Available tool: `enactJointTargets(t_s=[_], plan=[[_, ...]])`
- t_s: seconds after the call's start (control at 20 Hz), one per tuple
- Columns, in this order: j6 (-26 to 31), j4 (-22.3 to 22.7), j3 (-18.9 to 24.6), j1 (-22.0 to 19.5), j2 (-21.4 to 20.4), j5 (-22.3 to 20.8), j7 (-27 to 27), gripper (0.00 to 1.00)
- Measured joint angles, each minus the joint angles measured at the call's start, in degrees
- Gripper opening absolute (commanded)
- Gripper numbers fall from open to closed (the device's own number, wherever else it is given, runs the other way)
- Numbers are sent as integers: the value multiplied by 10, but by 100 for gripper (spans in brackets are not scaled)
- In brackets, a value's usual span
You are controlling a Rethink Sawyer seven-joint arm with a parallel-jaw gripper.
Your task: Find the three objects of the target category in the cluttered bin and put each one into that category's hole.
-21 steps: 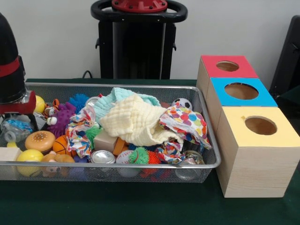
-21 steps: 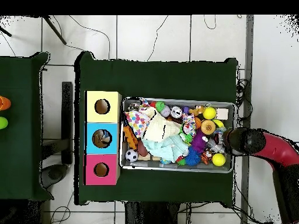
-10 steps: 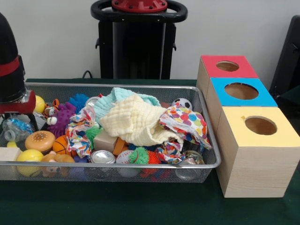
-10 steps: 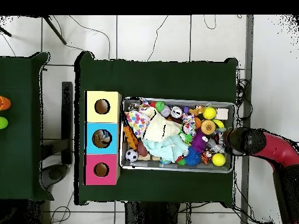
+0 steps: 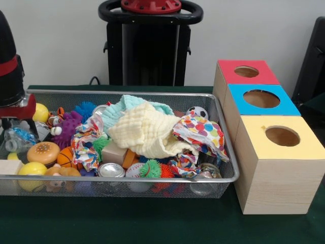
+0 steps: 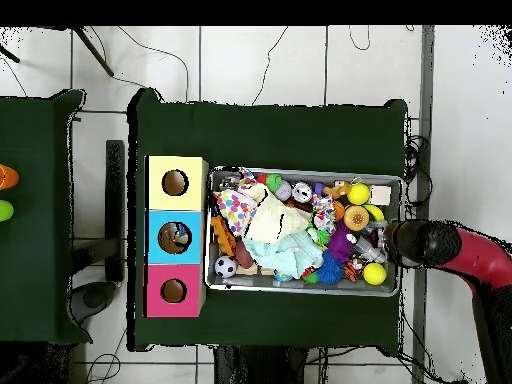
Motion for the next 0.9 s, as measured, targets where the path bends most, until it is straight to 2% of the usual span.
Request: enactJointTargets(t_s=[0.05,0.1,0.45,0.9], plan=[[0,0,0,0,0,0,0,100],[0,0,0,-1,1,0,0,0],[-9,0,0,-9,2,-1,0,0],[-62,4,0,-15,5,-1,0,0]])
